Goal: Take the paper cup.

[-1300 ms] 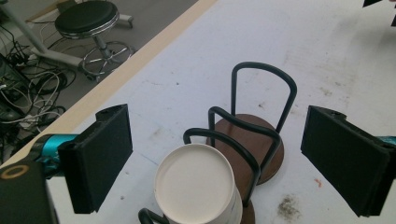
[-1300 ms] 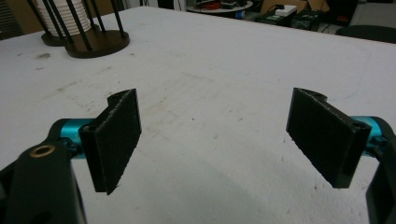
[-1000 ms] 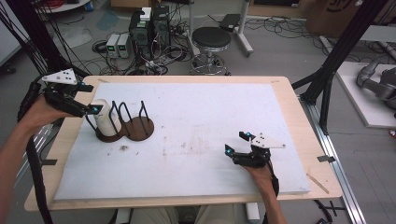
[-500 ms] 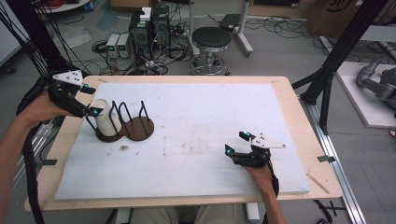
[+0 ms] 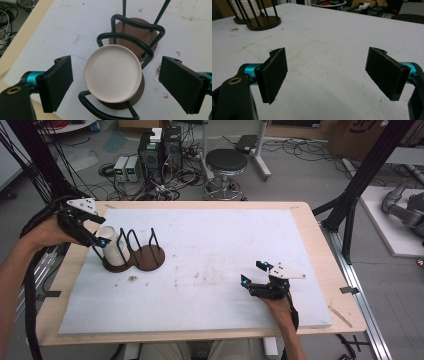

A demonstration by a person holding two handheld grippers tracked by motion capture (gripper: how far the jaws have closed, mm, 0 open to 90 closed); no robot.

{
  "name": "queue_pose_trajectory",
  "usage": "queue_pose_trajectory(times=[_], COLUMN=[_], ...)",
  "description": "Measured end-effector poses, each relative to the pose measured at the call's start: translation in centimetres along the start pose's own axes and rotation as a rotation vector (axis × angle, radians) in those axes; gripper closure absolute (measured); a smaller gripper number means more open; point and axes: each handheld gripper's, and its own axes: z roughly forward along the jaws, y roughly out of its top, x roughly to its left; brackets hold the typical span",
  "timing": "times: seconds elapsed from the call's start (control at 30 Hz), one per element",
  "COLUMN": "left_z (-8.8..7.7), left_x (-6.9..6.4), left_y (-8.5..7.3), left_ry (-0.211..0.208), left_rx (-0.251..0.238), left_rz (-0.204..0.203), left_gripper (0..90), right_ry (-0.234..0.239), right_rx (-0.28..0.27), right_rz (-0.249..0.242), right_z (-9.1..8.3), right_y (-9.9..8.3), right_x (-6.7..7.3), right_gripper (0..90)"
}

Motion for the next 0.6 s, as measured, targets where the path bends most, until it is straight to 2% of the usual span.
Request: queue_pose_trajectory(times=[0.27,0.6], left_z=[0.7,1.3], left_x=[0.1,0.1], left_y=[-0.1,0.0], left_ry=[0.000,-0.002], left_rx=[0.053,0.080], left_rz=[0.014,0.027], left_gripper=[13.0,15.7], right_ry=[0.000,-0.003], right_rx=[0.002,0.003], right_rz=[0.005,0.005], right_z=[0.0,0.0], right_y=[0.0,0.0], right_x=[0.0,0.0], right_gripper=[18.2,18.2])
